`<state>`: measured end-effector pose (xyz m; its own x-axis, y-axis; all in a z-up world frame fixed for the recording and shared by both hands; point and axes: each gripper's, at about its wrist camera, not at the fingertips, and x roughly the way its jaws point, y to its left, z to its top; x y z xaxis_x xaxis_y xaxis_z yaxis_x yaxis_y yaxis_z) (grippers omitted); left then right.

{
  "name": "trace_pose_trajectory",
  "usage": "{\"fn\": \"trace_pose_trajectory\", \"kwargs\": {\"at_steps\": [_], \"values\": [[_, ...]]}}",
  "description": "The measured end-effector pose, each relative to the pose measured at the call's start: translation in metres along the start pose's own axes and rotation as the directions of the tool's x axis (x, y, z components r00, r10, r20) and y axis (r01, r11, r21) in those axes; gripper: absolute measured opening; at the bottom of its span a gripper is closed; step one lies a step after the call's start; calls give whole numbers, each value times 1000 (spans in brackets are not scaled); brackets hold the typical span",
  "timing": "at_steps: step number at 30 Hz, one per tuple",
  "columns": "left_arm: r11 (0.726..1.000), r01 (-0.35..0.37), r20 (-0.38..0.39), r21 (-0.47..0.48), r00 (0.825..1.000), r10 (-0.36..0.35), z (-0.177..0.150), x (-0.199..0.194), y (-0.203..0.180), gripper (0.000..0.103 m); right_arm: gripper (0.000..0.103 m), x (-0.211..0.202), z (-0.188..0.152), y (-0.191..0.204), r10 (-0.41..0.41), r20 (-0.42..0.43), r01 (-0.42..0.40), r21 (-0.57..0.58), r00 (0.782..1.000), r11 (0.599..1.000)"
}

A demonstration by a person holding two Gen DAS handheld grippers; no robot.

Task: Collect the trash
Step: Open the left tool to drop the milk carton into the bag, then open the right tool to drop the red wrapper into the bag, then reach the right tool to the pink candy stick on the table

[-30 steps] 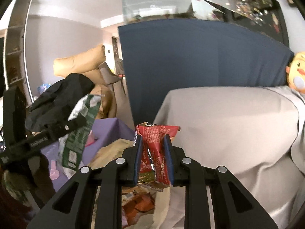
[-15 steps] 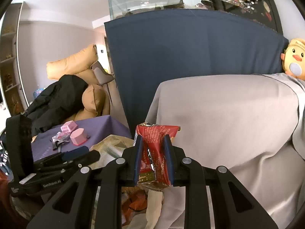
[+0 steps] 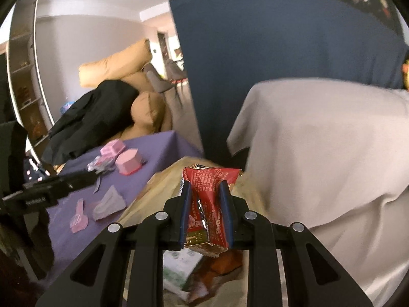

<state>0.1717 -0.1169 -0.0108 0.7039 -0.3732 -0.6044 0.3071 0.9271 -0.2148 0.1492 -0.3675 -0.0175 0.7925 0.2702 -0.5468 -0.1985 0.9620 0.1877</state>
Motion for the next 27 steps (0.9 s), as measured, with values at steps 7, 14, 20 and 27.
{"fn": "trace_pose_trajectory", "kwargs": {"at_steps": [7,14,20,27], "values": [[994,-88,-22,-67,996,86,-15,-27,63,59,22,57,-32,4,-47,-168,54,34,985,998],[972,-155,-10,-175,988,156,-22,-52,118,59,22,81,-51,10,-70,-287,78,20,955,997],[952,-175,-29,-249,984,173,-28,-58,147,59,39,79,-48,17,-73,-309,85,27,948,996],[927,-201,-69,-316,980,188,-42,-60,172,59,45,51,-33,32,-148,-255,139,-54,955,989]]}}
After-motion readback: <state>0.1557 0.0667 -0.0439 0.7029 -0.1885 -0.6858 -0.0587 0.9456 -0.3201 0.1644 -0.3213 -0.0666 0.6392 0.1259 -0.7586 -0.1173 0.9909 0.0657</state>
